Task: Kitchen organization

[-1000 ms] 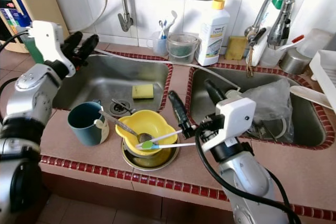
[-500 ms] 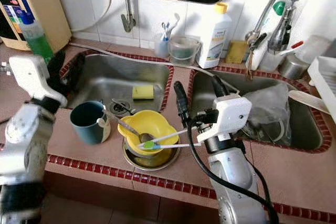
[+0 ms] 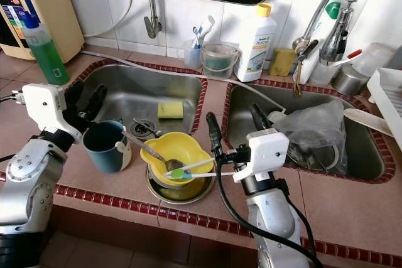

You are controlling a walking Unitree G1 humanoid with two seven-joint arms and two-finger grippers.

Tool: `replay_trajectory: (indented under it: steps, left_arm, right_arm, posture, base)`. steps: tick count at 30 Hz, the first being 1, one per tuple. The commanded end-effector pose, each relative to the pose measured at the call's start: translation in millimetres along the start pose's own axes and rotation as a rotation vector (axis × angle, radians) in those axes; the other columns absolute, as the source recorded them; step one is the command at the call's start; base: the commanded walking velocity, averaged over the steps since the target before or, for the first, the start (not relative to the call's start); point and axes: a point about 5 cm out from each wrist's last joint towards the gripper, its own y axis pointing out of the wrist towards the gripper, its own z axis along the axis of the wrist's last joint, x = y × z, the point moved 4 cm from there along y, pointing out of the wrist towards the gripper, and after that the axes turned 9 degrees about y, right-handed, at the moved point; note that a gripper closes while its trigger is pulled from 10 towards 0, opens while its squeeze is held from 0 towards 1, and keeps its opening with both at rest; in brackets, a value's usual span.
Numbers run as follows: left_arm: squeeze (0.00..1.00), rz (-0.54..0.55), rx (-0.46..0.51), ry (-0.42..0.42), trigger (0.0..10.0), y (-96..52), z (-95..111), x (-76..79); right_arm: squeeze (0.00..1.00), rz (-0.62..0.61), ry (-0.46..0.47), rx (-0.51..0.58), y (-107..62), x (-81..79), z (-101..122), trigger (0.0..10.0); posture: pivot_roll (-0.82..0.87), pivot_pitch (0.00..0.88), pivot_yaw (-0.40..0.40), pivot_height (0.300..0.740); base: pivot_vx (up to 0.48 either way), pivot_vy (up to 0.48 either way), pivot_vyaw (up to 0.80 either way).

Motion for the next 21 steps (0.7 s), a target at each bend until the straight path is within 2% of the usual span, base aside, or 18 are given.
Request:
replay_trajectory:
  steps: [1, 6, 12, 15, 17, 21]
  left_arm:
    - [0.00, -0.014, 0.009, 0.015, 10.0, -1.5, 6, -0.7]
    - [0.00, -0.083, 0.004, 0.065, 10.0, -3.1, 8, 1.9]
    - [0.00, -0.179, 0.007, 0.130, 10.0, -1.3, 21, -5.1]
    - [0.00, -0.225, 0.022, 0.164, 10.0, -0.3, 30, -6.0]
    - [0.00, -0.291, 0.044, 0.175, 10.0, 3.3, 42, -5.7]
    - [0.00, -0.345, 0.050, 0.203, 10.0, 4.0, 47, -5.1]
  right_arm:
    - [0.00, 0.002, -0.012, -0.007, -2.2, 1.3, -3, 10.0]
    - [0.00, 0.007, -0.019, -0.005, -2.9, 0.8, -4, 10.0]
    - [0.00, 0.036, -0.019, -0.012, -4.3, -1.9, -5, 10.0]
    - [0.00, 0.060, -0.028, -0.031, -8.2, -3.6, -7, 10.0]
    - [0.00, 0.134, -0.006, -0.092, -19.2, -13.1, -13, 10.0]
    - [0.00, 0.189, 0.008, -0.126, -26.7, -18.9, -14, 10.0]
  posture:
    - [0.05, 0.000, -0.019, 0.740]
    - [0.05, 0.000, -0.023, 0.740]
    - [0.06, 0.000, -0.023, 0.740]
    - [0.06, 0.000, -0.023, 0.740]
    - [0.07, 0.000, -0.024, 0.740]
    - [0.08, 0.000, -0.023, 0.740]
  base:
    - [0.000, 0.000, 0.00]
    - [0.000, 0.000, 0.00]
    - [0.000, 0.000, 0.00]
    - [0.000, 0.000, 0.00]
    - [0.000, 0.000, 0.00]
    - [0.000, 0.000, 0.00]
